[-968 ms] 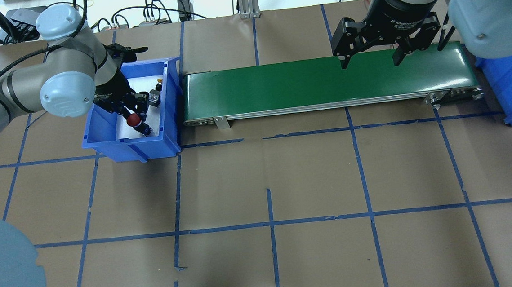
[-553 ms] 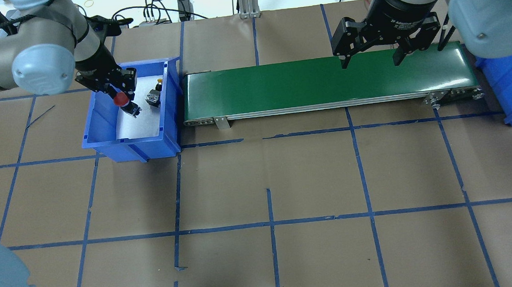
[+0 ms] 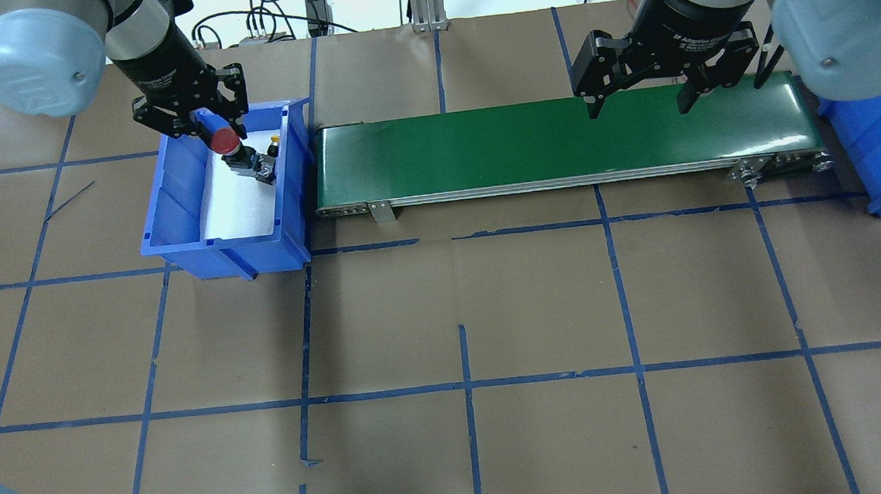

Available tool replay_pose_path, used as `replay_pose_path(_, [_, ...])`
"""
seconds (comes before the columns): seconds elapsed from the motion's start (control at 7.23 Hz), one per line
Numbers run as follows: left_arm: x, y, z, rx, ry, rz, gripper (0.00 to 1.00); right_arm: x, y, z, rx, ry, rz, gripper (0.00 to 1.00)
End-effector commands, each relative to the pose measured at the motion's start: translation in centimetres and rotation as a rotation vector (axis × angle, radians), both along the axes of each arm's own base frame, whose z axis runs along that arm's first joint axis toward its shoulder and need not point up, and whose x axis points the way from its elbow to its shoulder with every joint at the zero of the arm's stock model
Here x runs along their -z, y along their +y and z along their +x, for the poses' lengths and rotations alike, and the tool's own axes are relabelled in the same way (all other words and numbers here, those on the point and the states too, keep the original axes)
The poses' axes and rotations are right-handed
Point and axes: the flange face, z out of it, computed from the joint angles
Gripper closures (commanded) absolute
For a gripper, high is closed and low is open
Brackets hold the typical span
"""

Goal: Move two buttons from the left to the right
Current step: 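Carry the red-capped button with the left gripper onto the green belt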

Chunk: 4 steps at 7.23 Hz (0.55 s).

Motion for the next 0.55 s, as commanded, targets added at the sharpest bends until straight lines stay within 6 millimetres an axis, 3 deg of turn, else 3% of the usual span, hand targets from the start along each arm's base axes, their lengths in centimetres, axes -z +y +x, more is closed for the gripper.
replay_pose_path(0.0, [0.7, -0.5, -4.6, -0.081, 0.018, -0.032, 0.85, 0.2, -0.1, -0.1, 0.000, 0.000, 0.001, 0.00])
replay_pose_path(0.28, [3.1, -1.2, -7.5, -0.131, 0.019, -0.014, 0.87, 0.1, -0.2, -0.1, 0.000, -0.002, -0.013, 0.00])
replay_pose_path(0.41, [4.8, -2.1, -7.8, -0.141, 0.021, -0.020, 0.87, 0.2, -0.4, -0.2, 0.001, -0.003, -0.016, 0.00])
